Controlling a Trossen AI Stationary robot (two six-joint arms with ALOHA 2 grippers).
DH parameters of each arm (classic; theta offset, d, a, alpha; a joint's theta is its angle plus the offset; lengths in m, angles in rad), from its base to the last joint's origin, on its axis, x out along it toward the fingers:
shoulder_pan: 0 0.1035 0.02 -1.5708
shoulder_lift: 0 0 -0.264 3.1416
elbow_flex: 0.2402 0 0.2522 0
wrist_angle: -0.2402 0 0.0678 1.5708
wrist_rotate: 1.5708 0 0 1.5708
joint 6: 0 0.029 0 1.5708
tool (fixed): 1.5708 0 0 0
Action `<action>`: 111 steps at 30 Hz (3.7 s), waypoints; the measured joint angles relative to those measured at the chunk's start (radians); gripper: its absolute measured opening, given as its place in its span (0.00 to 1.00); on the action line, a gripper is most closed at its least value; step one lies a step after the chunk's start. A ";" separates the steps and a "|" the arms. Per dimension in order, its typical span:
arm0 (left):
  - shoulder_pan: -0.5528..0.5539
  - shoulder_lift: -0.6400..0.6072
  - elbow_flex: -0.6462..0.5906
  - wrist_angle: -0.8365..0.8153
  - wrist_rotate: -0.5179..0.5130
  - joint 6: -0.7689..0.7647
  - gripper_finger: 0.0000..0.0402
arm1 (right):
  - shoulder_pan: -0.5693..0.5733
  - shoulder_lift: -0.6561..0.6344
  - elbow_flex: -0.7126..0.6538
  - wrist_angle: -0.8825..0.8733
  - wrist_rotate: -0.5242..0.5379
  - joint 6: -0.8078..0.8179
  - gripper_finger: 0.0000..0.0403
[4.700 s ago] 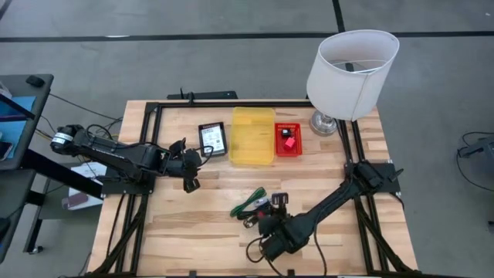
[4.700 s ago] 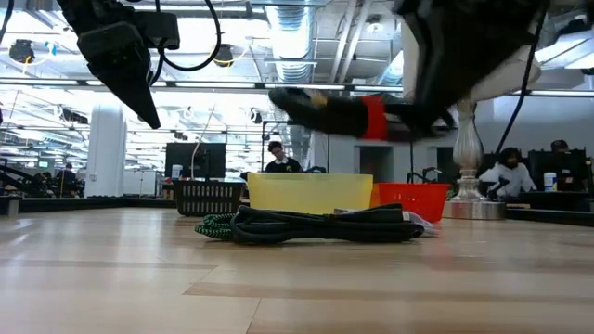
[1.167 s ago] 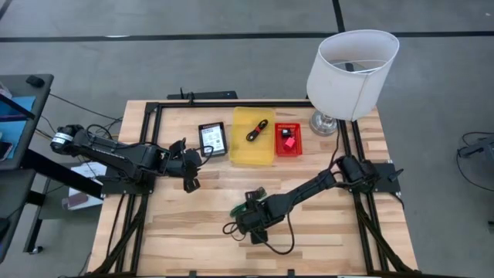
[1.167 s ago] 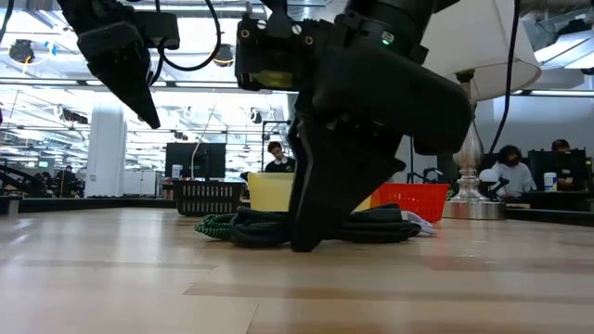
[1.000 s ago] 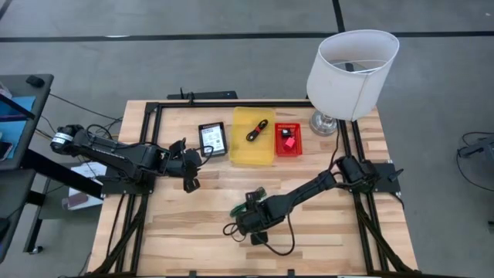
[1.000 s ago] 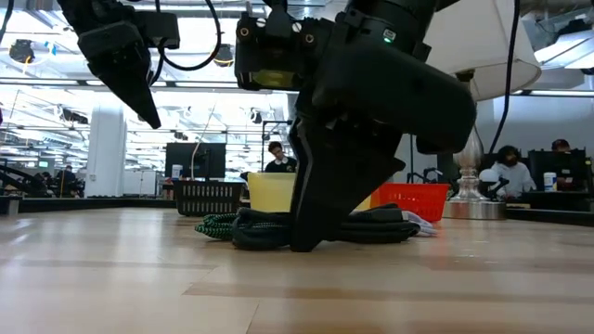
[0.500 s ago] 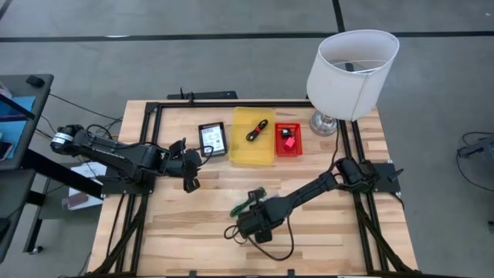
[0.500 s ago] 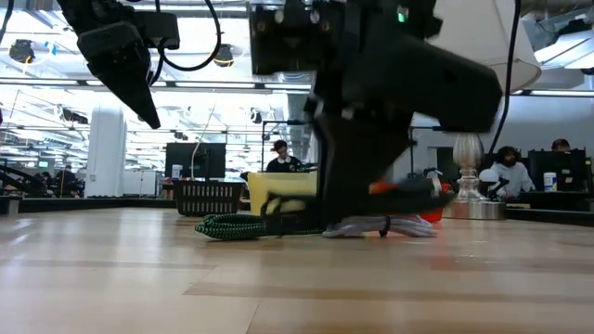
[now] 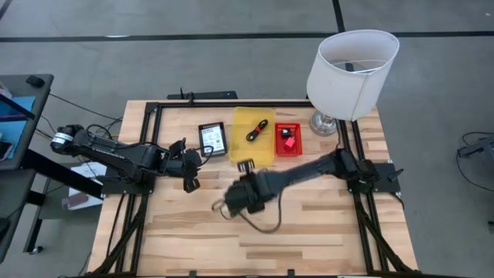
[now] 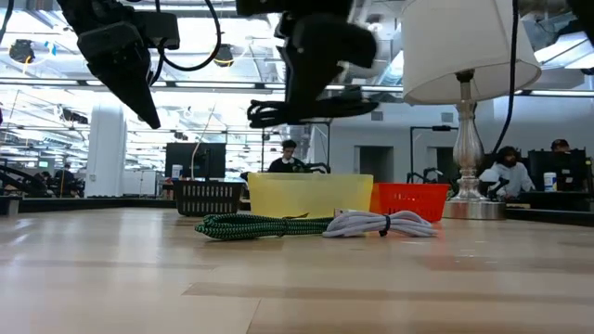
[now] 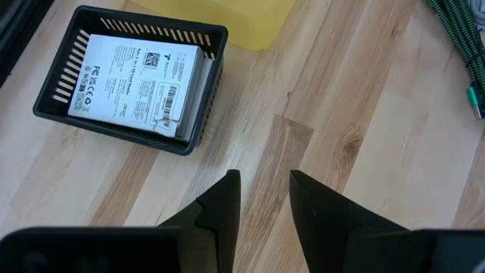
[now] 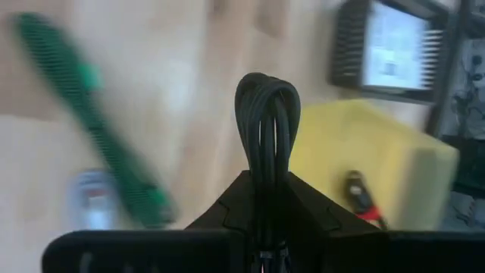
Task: Pick and place items into bin
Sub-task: Put the black charger cable into the yellow bin, then put the green charger cable into the yellow bin
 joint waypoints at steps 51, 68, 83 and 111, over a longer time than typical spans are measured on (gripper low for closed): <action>0.000 0.000 0.000 0.000 0.000 0.000 0.27 | 0.009 0.004 0.026 0.071 -0.223 -0.028 0.50; 0.000 0.000 0.000 0.000 0.000 0.000 0.27 | 0.024 0.006 -0.299 0.437 -0.338 -0.018 0.50; 0.000 0.000 0.000 0.000 0.000 0.000 0.27 | 0.001 0.000 -0.413 0.539 -0.370 0.032 0.42; 0.000 0.000 0.000 0.000 0.000 0.000 0.27 | -0.066 0.006 -0.283 0.241 0.081 0.048 0.04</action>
